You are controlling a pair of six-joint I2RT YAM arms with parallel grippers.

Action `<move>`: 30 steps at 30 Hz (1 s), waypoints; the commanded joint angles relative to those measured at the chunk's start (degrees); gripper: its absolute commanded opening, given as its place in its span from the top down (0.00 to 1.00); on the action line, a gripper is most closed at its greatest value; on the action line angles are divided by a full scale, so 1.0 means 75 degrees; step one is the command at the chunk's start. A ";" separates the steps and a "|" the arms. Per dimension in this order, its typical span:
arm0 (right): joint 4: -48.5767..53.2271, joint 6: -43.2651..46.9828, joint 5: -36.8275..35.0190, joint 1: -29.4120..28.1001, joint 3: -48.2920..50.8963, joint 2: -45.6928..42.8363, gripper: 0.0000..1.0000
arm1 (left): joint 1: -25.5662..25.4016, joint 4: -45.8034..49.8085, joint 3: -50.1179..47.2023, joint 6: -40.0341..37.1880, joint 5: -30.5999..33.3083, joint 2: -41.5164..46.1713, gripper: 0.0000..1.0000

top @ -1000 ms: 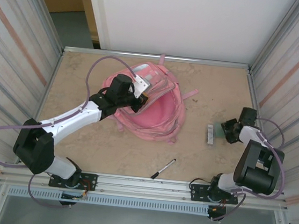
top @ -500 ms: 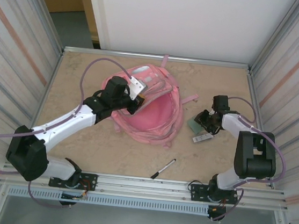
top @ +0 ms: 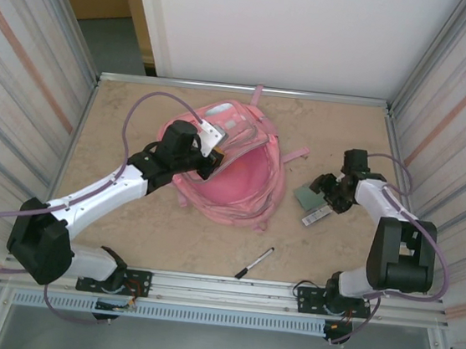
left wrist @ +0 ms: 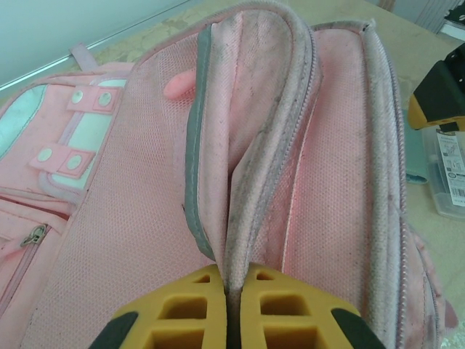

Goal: Pack the student bag

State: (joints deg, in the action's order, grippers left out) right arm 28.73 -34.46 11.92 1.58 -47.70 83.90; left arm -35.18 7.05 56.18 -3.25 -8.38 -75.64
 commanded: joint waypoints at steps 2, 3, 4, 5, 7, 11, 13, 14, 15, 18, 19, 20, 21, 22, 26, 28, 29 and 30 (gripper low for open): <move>-0.0236 0.0126 0.0442 0.0277 0.0047 0.0251 0.38 | 0.0066 -0.0407 -0.0066 0.0323 -0.0017 0.0258 1.00; -0.0244 0.0249 0.0362 0.0245 -0.0053 0.0313 0.39 | 0.0067 -0.0461 -0.0084 0.0309 0.0000 0.0236 1.00; -0.0255 0.0329 0.0212 0.0186 -0.0131 0.0351 0.40 | 0.0064 -0.0445 -0.0063 0.0293 -0.0006 0.0230 1.00; -0.0272 0.0410 0.0084 0.0135 -0.0186 0.0371 0.41 | 0.0073 -0.0396 -0.0026 0.0284 0.0004 0.0223 1.00; -0.0147 0.0513 -0.0190 0.0026 -0.0425 0.0458 0.43 | 0.0073 -0.0276 0.0030 0.0277 0.0002 0.0237 1.00; -0.0034 0.0874 -0.0883 -0.0295 -0.0747 0.0633 0.44 | 0.0065 -0.0215 0.0031 0.0155 0.0086 0.0274 1.00; 0.0066 0.0990 -0.0963 -0.0323 -0.0944 0.0909 0.46 | 0.0071 -0.0166 0.0021 0.0181 0.0152 0.0280 1.00; 0.0086 0.1005 -0.1011 -0.0349 -0.1028 0.1029 0.46 | 0.0070 -0.0221 -0.0028 0.0197 0.0143 0.0289 1.00; 0.0050 0.1015 -0.1021 -0.0415 -0.1061 0.1109 0.46 | 0.0067 -0.0285 -0.0068 0.0200 0.0117 0.0293 1.00; -0.0103 0.1082 -0.0921 -0.0573 -0.1151 0.1394 0.46 | 0.0073 -0.0185 -0.0009 0.0225 0.0110 0.0241 1.00; -0.0086 0.1070 -0.0851 -0.0584 -0.1226 0.1518 0.46 | 0.0066 -0.0145 0.0012 0.0241 0.0106 0.0250 1.00; -0.0119 0.1058 -0.0781 -0.0594 -0.1259 0.1634 0.47 | 0.0073 -0.0161 0.0005 0.0242 0.0100 0.0266 1.00; -0.0186 0.1063 -0.0683 -0.0619 -0.1289 0.1750 0.47 | 0.0073 -0.0183 -0.0018 0.0230 0.0110 0.0278 1.00; -0.0264 0.1077 -0.0634 -0.0645 -0.1294 0.1833 0.47 | 0.0067 -0.0179 -0.0018 0.0201 0.0110 0.0288 1.00; -0.0590 0.1290 -0.0487 -0.0811 -0.1612 0.2280 0.48 | 0.0073 -0.0179 -0.0059 0.0262 0.0190 0.0342 1.00; -0.0756 0.1361 -0.0200 -0.0848 -0.1851 0.2512 0.48 | 0.0066 -0.0257 -0.0102 0.0267 0.0176 0.0320 1.00; -0.0862 0.1303 0.0001 -0.0867 -0.1950 0.2611 0.48 | 0.0071 -0.0217 -0.0077 0.0276 0.0174 0.0302 1.00; -0.0910 0.1204 0.0258 -0.0859 -0.2070 0.2688 0.48 | 0.0073 -0.0148 -0.0053 0.0301 0.0169 0.0298 1.00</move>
State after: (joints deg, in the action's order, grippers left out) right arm 23.81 -26.26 8.86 -4.25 -61.63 101.27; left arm -35.18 6.85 55.70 -2.68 -7.90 -75.64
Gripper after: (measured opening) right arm 0.521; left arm 0.083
